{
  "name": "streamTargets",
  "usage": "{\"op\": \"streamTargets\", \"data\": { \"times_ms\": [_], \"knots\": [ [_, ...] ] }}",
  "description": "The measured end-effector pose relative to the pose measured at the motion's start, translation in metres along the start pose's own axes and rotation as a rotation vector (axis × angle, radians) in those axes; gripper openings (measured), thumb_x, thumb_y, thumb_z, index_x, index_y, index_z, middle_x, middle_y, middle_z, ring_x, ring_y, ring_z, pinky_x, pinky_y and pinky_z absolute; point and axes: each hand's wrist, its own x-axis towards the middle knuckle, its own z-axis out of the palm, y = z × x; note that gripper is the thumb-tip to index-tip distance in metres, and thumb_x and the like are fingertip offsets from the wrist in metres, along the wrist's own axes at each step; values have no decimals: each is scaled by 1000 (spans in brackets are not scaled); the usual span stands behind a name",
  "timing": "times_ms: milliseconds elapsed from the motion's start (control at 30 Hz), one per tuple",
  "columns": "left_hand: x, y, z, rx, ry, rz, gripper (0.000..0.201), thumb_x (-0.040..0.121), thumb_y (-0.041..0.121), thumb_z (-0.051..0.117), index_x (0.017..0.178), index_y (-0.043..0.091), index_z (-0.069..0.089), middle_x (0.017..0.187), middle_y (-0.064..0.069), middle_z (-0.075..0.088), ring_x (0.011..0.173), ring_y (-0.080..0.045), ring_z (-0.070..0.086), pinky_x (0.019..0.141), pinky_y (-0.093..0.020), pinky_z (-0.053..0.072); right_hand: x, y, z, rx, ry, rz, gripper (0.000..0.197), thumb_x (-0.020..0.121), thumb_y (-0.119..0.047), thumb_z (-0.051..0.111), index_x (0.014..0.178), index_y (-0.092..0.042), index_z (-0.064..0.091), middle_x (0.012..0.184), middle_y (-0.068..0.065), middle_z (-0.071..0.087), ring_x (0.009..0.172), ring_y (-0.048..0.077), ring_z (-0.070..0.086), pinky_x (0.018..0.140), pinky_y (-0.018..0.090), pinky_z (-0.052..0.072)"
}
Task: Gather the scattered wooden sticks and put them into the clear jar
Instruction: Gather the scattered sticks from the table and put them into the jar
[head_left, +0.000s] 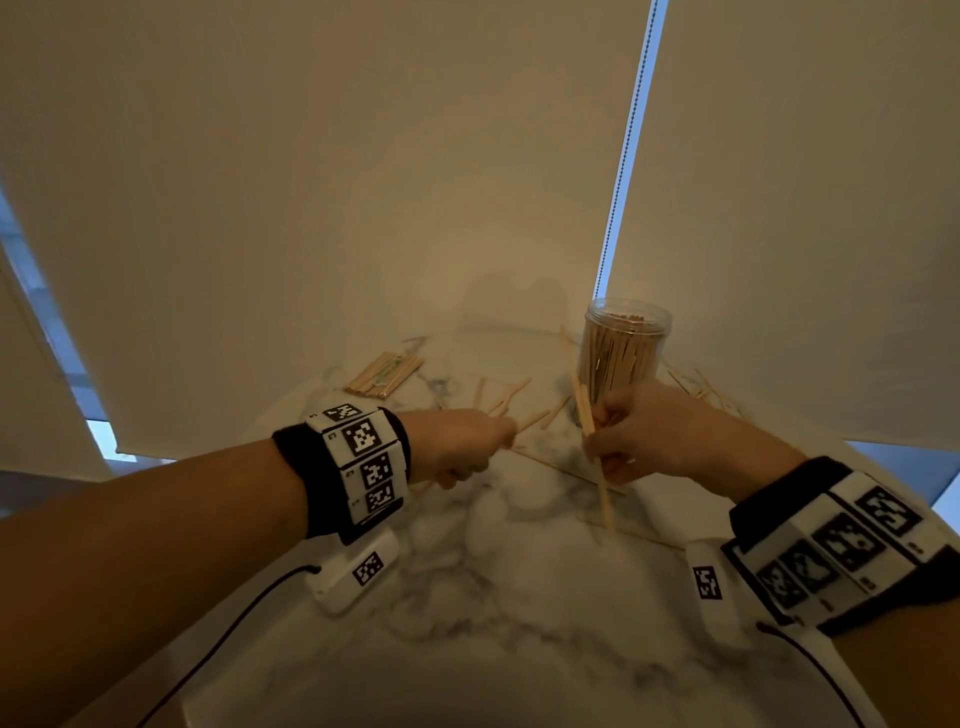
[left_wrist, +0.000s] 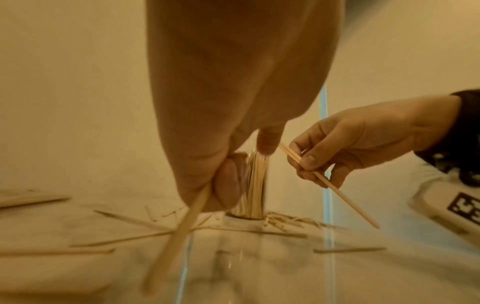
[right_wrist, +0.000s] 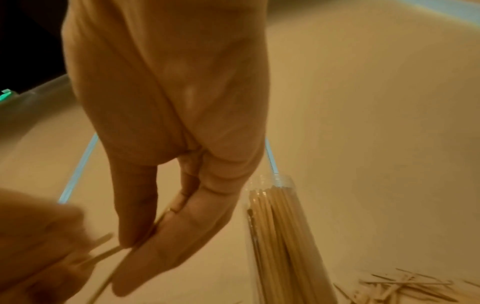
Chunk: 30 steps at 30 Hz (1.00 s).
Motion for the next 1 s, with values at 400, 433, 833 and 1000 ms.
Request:
{"op": "streamTargets", "data": {
  "times_ms": [400,433,833,1000],
  "knots": [
    [7,19,-13,-500,465,287,44,107,45,35,81,15,52,79,-5,56,72,-20,54,67,-36,52,4,-23,29,-34,15,-174,6,87,-8,73,86,-4,69,83,10,76,72,22,76,75,39,63],
    [4,17,-14,-547,428,299,43,108,42,36,82,14,54,87,-7,62,75,-20,57,74,-37,54,7,-23,25,20,81,-181,7,86,-8,74,86,-5,67,83,11,75,71,22,75,75,40,63],
    [-18,19,31,-562,68,396,40,107,47,31,90,15,45,63,3,36,49,-10,33,53,-28,43,21,-45,19,304,354,-341,37,91,-23,69,123,-17,51,101,2,69,84,16,72,82,39,59],
    [-21,22,31,-487,5,358,47,101,62,31,91,16,41,63,3,35,50,-11,34,50,-25,43,18,-50,18,176,362,-429,33,97,-31,61,128,-22,54,91,-7,71,72,10,74,73,34,62]
  ]
}}
